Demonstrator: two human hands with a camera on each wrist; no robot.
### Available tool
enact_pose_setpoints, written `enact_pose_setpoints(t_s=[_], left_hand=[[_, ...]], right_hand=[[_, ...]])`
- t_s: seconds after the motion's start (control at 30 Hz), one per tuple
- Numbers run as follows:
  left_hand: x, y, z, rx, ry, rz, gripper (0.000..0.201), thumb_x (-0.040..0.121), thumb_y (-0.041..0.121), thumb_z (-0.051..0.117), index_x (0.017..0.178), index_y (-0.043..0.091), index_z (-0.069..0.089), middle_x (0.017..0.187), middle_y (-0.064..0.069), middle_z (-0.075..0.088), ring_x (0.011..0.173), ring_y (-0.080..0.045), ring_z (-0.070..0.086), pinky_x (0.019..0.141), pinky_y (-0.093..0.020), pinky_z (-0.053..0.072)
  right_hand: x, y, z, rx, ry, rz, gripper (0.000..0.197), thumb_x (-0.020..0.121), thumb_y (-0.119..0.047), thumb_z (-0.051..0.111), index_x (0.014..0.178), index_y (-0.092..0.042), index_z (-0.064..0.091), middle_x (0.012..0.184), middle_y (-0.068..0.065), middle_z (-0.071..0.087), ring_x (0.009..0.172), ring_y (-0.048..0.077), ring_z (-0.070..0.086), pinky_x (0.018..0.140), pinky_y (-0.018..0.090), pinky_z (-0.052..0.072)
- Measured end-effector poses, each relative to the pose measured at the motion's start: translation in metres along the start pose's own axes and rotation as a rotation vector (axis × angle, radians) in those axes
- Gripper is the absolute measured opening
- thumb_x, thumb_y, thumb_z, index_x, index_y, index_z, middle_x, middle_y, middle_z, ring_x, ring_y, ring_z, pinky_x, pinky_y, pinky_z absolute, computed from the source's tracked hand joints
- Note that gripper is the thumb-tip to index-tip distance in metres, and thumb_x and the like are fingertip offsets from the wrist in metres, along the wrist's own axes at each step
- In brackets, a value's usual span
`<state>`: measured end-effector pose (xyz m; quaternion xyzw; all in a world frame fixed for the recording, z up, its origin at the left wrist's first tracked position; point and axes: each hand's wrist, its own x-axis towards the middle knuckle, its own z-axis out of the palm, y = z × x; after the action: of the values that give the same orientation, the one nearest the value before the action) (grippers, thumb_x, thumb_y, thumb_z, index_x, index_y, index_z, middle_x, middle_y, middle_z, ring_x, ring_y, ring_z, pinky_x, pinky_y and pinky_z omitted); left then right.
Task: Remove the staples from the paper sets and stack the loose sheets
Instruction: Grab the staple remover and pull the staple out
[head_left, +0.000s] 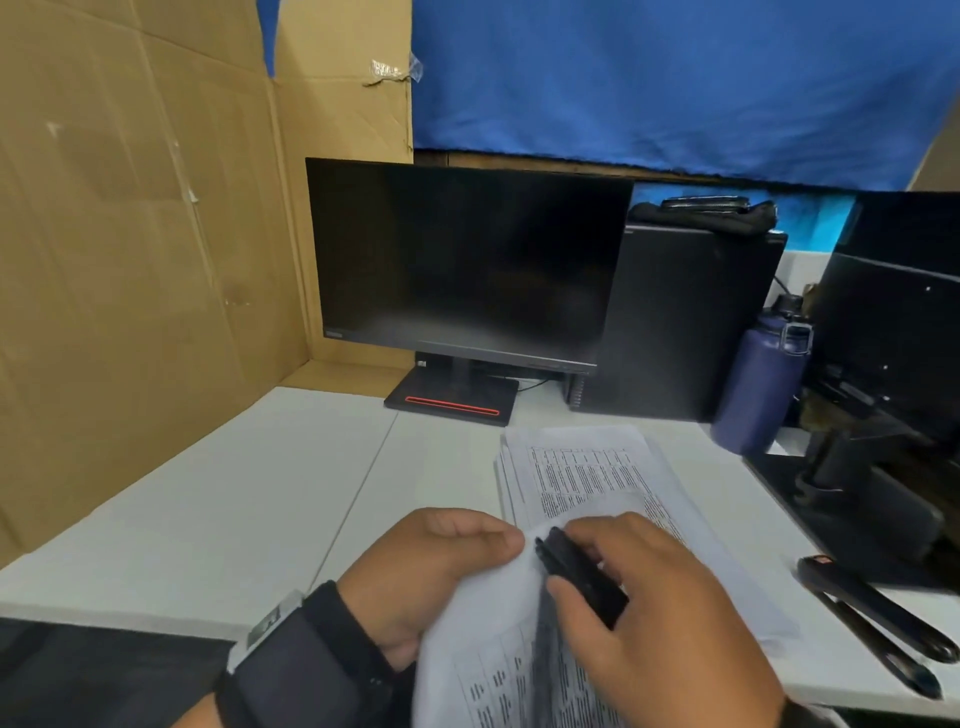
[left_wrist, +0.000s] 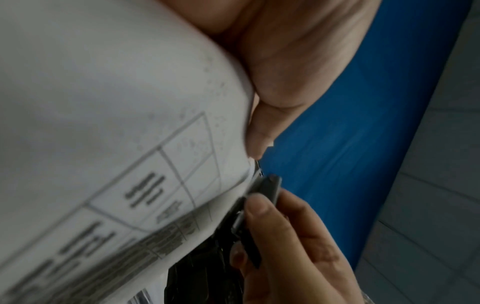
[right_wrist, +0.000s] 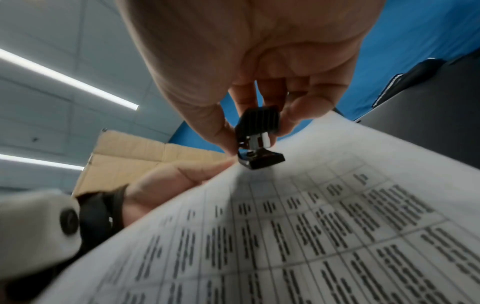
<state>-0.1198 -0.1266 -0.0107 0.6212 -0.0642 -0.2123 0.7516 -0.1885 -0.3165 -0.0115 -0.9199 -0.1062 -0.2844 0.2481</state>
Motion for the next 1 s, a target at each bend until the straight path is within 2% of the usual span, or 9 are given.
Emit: enact_pose_setpoints(t_s=[0.03, 0.17, 0.4, 0.5, 0.6, 0.73, 0.87, 0.93, 1.0], left_hand=[[-0.001, 0.000, 0.002, -0.004, -0.004, 0.011, 0.020, 0.070, 0.017, 0.080, 0.085, 0.004, 0.081, 0.088, -0.023, 0.076, 0.076, -0.030, 0.071, 0.080, -0.038, 0.059], [-0.001, -0.002, 0.008, -0.009, -0.002, 0.044, 0.016, 0.072, 0.018, 0.078, 0.083, 0.006, 0.083, 0.090, -0.023, 0.078, 0.077, -0.030, 0.074, 0.085, -0.042, 0.059], [-0.002, -0.003, 0.010, 0.098, 0.031, 0.090, 0.025, 0.075, 0.023, 0.080, 0.092, 0.004, 0.082, 0.098, -0.024, 0.079, 0.087, -0.033, 0.073, 0.093, -0.050, 0.058], [-0.002, -0.002, 0.011, 0.229, 0.030, 0.145, 0.011, 0.088, 0.018, 0.077, 0.088, 0.009, 0.083, 0.090, -0.014, 0.080, 0.081, -0.022, 0.073, 0.082, -0.039, 0.059], [-0.003, -0.003, 0.014, 0.326, 0.048, 0.204, 0.013, 0.091, 0.016, 0.075, 0.081, 0.013, 0.082, 0.081, -0.005, 0.079, 0.074, -0.014, 0.071, 0.074, -0.029, 0.056], [-0.003, -0.007, 0.017, 0.394, 0.071, 0.238, 0.016, 0.092, 0.015, 0.074, 0.078, 0.017, 0.082, 0.077, -0.003, 0.078, 0.072, -0.011, 0.069, 0.073, -0.028, 0.055], [-0.002, -0.008, 0.015, 0.285, 0.072, 0.201, 0.011, 0.088, 0.021, 0.079, 0.080, 0.014, 0.082, 0.077, -0.005, 0.076, 0.071, -0.014, 0.066, 0.070, -0.031, 0.052], [-0.002, -0.009, 0.015, 0.262, 0.083, 0.198, 0.012, 0.088, 0.020, 0.079, 0.080, 0.012, 0.082, 0.077, -0.008, 0.076, 0.071, -0.016, 0.067, 0.070, -0.032, 0.053], [-0.002, -0.011, 0.016, 0.288, 0.098, 0.216, 0.014, 0.092, 0.014, 0.076, 0.079, 0.014, 0.082, 0.077, -0.007, 0.077, 0.070, -0.015, 0.067, 0.071, -0.033, 0.054]], right_hand=[[0.000, -0.001, 0.002, -0.013, 0.022, -0.021, 0.034, 0.072, -0.045, 0.065, 0.105, -0.040, 0.057, 0.087, -0.016, 0.060, 0.076, 0.010, 0.062, 0.066, 0.026, 0.054], [-0.002, 0.002, 0.003, -0.051, 0.068, -0.032, 0.034, 0.073, -0.050, 0.058, 0.105, -0.038, 0.058, 0.085, -0.014, 0.059, 0.075, 0.014, 0.063, 0.061, 0.030, 0.056], [-0.005, 0.006, 0.002, -0.085, 0.029, 0.002, 0.029, 0.070, -0.047, 0.064, 0.098, -0.037, 0.067, 0.078, -0.014, 0.055, 0.070, 0.013, 0.060, 0.057, 0.021, 0.049], [-0.006, 0.008, 0.006, -0.109, 0.023, 0.009, 0.030, 0.065, -0.046, 0.069, 0.093, -0.036, 0.071, 0.075, -0.015, 0.056, 0.069, 0.011, 0.059, 0.062, 0.007, 0.037], [-0.008, 0.012, 0.011, -0.104, 0.095, -0.027, 0.029, 0.067, -0.046, 0.065, 0.093, -0.034, 0.073, 0.074, -0.014, 0.054, 0.072, 0.010, 0.055, 0.061, 0.012, 0.039], [-0.011, 0.015, 0.016, -0.086, 0.145, -0.079, 0.033, 0.070, -0.042, 0.061, 0.095, -0.029, 0.077, 0.074, -0.012, 0.053, 0.077, 0.006, 0.045, 0.064, 0.016, 0.038], [-0.016, 0.020, 0.028, 0.172, 0.178, 0.034, 0.032, 0.067, -0.049, 0.068, 0.096, -0.038, 0.076, 0.082, -0.019, 0.062, 0.078, 0.000, 0.059, 0.073, 0.007, 0.044], [-0.017, 0.022, 0.033, 0.240, 0.227, 0.055, 0.034, 0.065, -0.048, 0.073, 0.097, -0.039, 0.074, 0.086, -0.021, 0.063, 0.079, -0.001, 0.060, 0.072, 0.007, 0.045], [-0.016, 0.021, 0.033, 0.175, 0.269, 0.019, 0.033, 0.065, -0.040, 0.078, 0.098, -0.035, 0.075, 0.087, -0.019, 0.063, 0.079, 0.002, 0.060, 0.071, 0.012, 0.046]])
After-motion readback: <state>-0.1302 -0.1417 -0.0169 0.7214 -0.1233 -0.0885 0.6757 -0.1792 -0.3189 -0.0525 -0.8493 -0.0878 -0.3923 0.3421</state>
